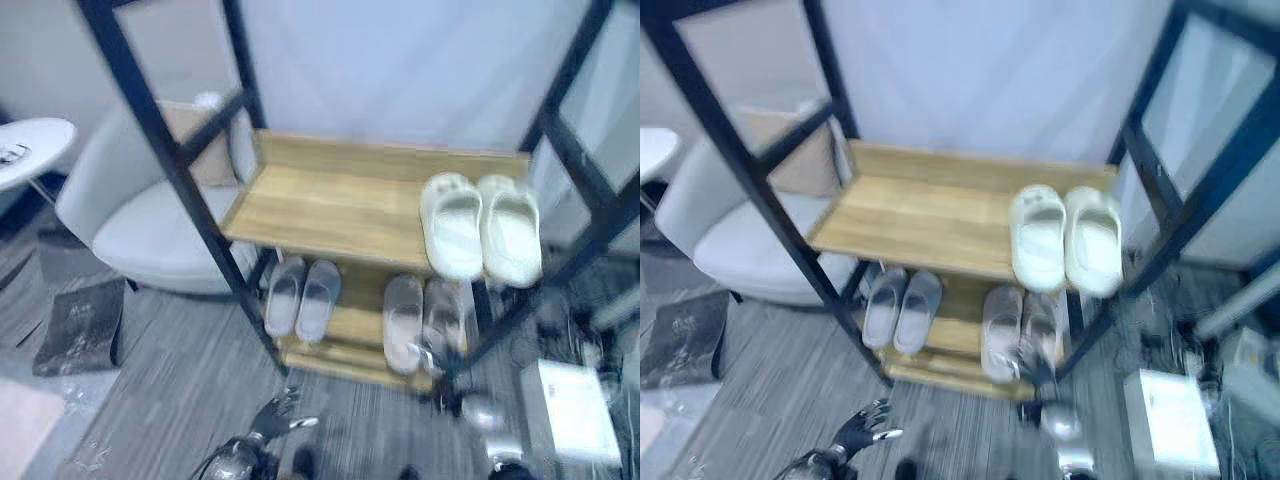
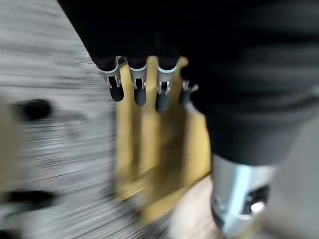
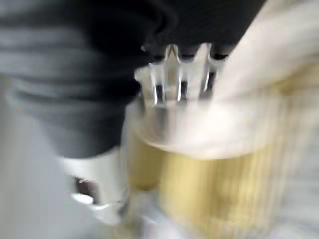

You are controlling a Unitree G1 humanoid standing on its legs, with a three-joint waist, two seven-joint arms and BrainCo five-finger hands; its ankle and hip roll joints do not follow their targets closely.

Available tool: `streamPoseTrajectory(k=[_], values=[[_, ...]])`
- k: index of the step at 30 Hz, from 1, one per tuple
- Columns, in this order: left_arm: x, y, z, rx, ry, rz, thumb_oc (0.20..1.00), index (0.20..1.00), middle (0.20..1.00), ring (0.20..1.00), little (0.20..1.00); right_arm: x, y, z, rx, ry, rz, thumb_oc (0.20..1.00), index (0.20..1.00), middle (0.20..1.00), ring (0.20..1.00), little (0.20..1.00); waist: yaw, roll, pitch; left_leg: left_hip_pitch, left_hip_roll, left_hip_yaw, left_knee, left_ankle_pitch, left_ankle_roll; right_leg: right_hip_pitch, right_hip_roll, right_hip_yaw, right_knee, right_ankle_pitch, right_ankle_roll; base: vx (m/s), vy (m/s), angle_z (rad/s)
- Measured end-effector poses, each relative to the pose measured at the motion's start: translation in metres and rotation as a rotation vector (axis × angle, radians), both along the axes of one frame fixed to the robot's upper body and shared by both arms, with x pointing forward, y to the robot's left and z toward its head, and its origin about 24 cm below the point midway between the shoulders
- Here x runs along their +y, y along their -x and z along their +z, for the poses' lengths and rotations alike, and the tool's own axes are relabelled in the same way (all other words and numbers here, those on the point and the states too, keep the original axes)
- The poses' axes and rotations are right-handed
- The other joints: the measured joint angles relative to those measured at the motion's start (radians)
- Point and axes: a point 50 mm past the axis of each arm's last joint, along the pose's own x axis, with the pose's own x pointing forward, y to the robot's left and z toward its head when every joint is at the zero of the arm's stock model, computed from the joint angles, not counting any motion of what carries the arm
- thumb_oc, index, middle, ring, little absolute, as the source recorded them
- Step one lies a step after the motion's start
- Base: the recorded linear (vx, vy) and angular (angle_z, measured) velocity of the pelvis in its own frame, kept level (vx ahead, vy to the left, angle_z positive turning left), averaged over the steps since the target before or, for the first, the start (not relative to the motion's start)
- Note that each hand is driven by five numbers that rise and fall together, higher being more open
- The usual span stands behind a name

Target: Arrange the slippers neatly on the shoe rack.

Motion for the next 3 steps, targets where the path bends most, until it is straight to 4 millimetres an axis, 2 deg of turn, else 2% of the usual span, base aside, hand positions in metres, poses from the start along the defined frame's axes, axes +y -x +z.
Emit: streamPoseTrajectory(k=[1, 2, 3], values=[[0.005, 0.004, -0.004, 0.023, -0.005, 0.049, 1.000, 1.000, 1.000, 1.000, 1.000, -0.010, 0.019, -0.013, 0.108, 0.042, -0.006, 1.000, 1.000, 1.000, 1.000, 1.000, 0.000, 0.006, 0.001, 0.001, -0.003, -0.001, 0.000, 0.000, 0.002, 0.009, -0.002, 0.003, 0.000, 0.005, 0.007, -0.01, -0.003, -0.15], [0.013, 0.012, -0.013, 0.081, -0.029, 0.104, 1.000, 1.000, 1.000, 1.000, 1.000, -0.014, 0.020, -0.003, 0.097, 0.019, -0.033, 1.000, 1.000, 1.000, 1.000, 1.000, -0.042, 0.019, 0.009, 0.000, -0.011, 0.003, 0.000, 0.014, 0.011, 0.013, -0.002, 0.003, -0.019, 0.027, 0.023, -0.01, 0.001, -0.16], [0.014, 0.012, -0.014, 0.087, -0.034, 0.117, 1.000, 1.000, 1.000, 1.000, 1.000, -0.012, 0.022, 0.001, 0.068, 0.009, -0.021, 1.000, 1.000, 1.000, 1.000, 1.000, -0.055, 0.021, 0.011, 0.000, -0.012, 0.006, 0.000, 0.015, 0.012, 0.016, -0.002, 0.005, -0.030, 0.032, 0.026, -0.02, -0.004, -0.11]])
